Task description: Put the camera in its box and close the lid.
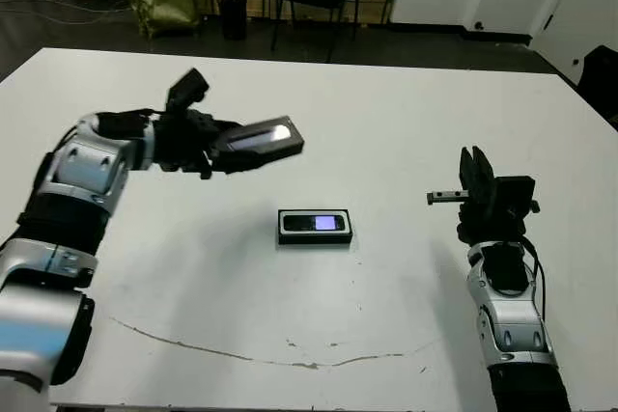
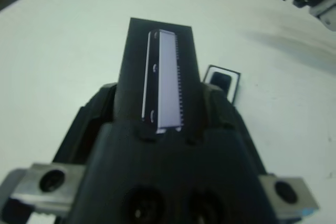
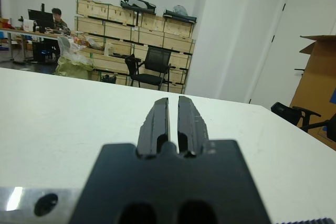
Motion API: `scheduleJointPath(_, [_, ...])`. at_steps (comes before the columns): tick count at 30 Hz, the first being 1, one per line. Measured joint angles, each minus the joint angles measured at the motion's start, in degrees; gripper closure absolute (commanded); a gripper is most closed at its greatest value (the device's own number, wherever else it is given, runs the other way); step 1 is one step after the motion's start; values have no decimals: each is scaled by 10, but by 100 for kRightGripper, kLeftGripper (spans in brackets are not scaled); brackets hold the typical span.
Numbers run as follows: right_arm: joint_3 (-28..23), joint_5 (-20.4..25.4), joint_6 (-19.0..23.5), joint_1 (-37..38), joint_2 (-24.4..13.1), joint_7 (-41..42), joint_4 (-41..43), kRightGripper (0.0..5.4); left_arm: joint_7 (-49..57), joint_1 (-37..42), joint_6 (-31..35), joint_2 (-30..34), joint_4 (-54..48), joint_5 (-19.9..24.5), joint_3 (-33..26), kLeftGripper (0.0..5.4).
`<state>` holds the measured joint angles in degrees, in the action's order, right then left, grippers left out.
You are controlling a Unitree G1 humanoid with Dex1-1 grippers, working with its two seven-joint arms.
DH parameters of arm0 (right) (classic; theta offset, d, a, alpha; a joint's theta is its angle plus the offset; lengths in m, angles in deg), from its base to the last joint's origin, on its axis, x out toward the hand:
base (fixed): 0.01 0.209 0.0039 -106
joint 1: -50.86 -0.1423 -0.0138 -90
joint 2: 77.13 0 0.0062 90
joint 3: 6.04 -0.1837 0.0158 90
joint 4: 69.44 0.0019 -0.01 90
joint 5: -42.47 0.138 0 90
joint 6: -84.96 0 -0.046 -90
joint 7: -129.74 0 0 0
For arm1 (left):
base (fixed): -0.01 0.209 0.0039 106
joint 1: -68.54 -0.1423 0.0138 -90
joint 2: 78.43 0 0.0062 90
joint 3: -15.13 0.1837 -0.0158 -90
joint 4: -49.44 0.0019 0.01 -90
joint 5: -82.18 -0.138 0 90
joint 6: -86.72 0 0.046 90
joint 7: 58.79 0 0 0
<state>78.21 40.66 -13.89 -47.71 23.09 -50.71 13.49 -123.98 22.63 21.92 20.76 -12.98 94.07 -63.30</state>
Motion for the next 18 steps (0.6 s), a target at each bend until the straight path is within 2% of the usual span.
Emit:
scheduleJointPath(11, [1, -4, 0, 0, 2, -8, -1, 540, -51, 0, 23, -10, 36, -4, 24, 268])
scheduleJointPath(18, [2, -2, -1, -1, 2, -8, -5, 540, -71, 15, 20, -10, 67, -35, 49, 268])
